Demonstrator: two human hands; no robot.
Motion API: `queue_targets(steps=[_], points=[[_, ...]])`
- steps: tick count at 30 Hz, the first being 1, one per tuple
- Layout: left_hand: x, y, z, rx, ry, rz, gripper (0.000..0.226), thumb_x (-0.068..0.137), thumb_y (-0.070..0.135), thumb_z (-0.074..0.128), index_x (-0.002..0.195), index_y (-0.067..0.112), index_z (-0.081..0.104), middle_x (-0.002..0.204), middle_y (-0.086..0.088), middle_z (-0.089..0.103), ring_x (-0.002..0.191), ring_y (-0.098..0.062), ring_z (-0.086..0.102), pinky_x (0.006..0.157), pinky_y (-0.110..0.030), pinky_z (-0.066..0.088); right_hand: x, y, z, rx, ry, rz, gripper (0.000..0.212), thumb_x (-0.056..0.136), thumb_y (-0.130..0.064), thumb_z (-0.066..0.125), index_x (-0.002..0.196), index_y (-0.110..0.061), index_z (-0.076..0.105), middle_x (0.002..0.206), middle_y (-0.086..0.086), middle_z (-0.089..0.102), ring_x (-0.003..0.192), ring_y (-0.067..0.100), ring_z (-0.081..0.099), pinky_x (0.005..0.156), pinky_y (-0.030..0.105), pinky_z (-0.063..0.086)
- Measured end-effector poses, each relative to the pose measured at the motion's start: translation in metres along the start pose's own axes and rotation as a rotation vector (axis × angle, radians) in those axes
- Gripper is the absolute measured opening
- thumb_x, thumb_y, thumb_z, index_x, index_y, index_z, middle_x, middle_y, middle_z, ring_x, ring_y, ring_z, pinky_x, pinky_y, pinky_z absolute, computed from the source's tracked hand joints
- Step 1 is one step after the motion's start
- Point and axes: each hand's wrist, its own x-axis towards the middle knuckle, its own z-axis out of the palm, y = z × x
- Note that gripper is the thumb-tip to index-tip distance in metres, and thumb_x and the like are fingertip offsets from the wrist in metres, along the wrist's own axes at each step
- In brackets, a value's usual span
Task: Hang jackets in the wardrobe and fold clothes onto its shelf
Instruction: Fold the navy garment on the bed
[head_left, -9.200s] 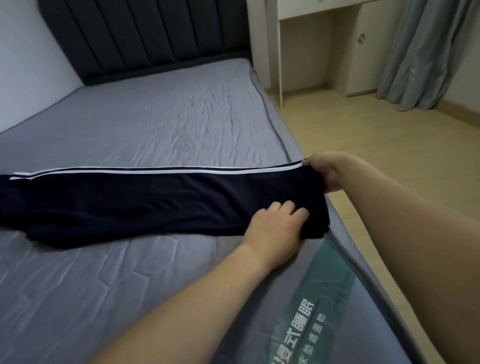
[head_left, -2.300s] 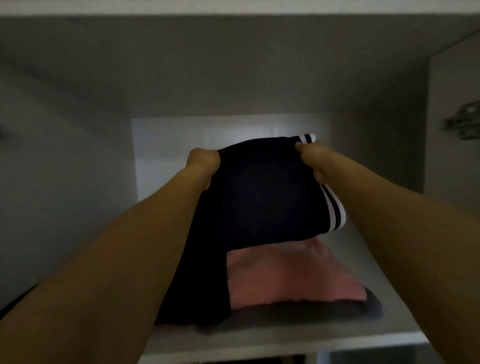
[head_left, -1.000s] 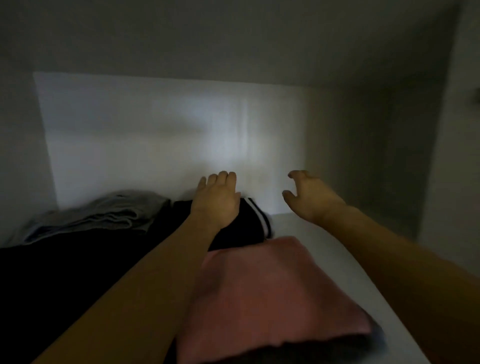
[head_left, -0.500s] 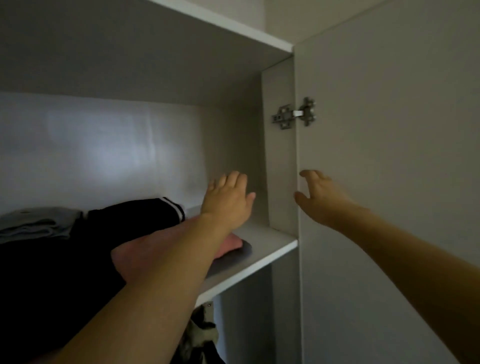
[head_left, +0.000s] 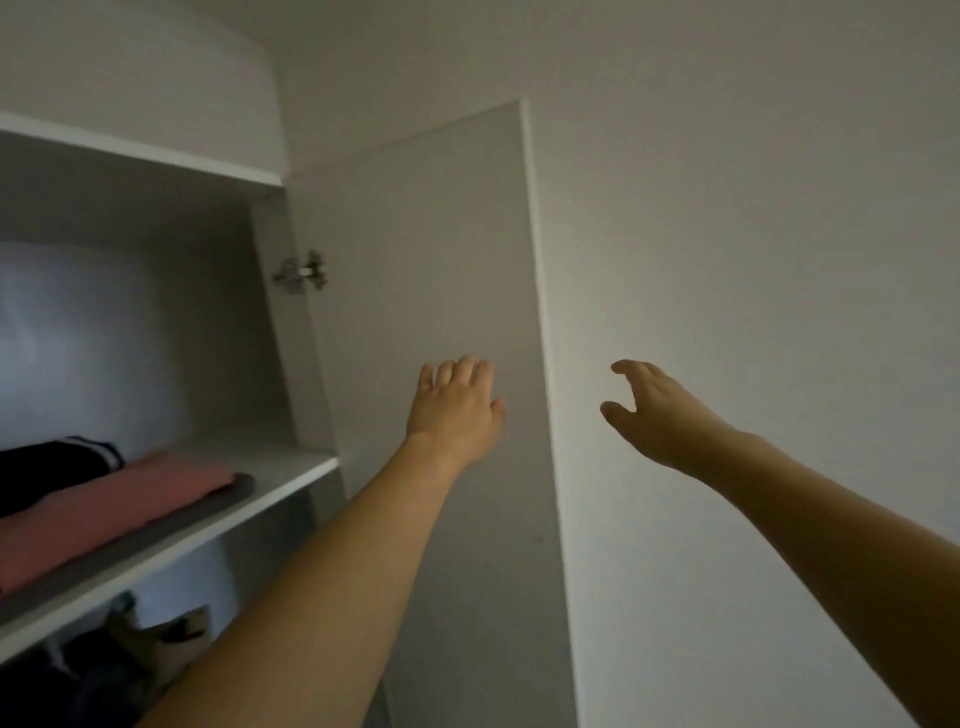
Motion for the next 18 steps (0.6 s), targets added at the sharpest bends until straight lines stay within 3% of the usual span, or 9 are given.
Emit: queue_targets(steps=[4,8,18], points=[[-0.004,0.134,-0.008,-0.077,0.028,0.071,0.053,0.1,0.043,0.035,0.144,0.014,0.031,0.15,-0.005,0.034,0.135,-0.028,0.033,0.117,-0.048,0.016,-0.06,0.099,-0.067,-0.084,-0.003,0.075,0.057,0.098,-0.035,0.047,0.147,-0.011,0.029,0.153,0.008,0.033,0.138,0.024,0.036,0.111,0.035,0.029],[-0.011,0.266,-0.011,-0.15,-0.052,0.186,0.054,0.101,0.041,0.032,0.146,0.013,0.027,0.155,-0.006,0.028,0.14,-0.029,0.028,0.119,-0.05,0.012,-0.119,0.192,-0.117,-0.122,-0.04,0.162,0.058,0.098,-0.035,0.048,0.147,-0.011,0.029,0.153,0.008,0.033,0.136,0.024,0.038,0.111,0.035,0.031],[-0.023,0.526,-0.018,-0.284,-0.19,0.361,0.057,0.1,0.039,0.028,0.15,0.012,0.021,0.157,-0.008,0.024,0.142,-0.029,0.024,0.119,-0.051,0.011,-0.246,0.376,-0.223,-0.154,-0.014,0.392,0.058,0.097,-0.029,0.051,0.147,-0.009,0.03,0.152,0.01,0.034,0.138,0.027,0.035,0.112,0.037,0.029]])
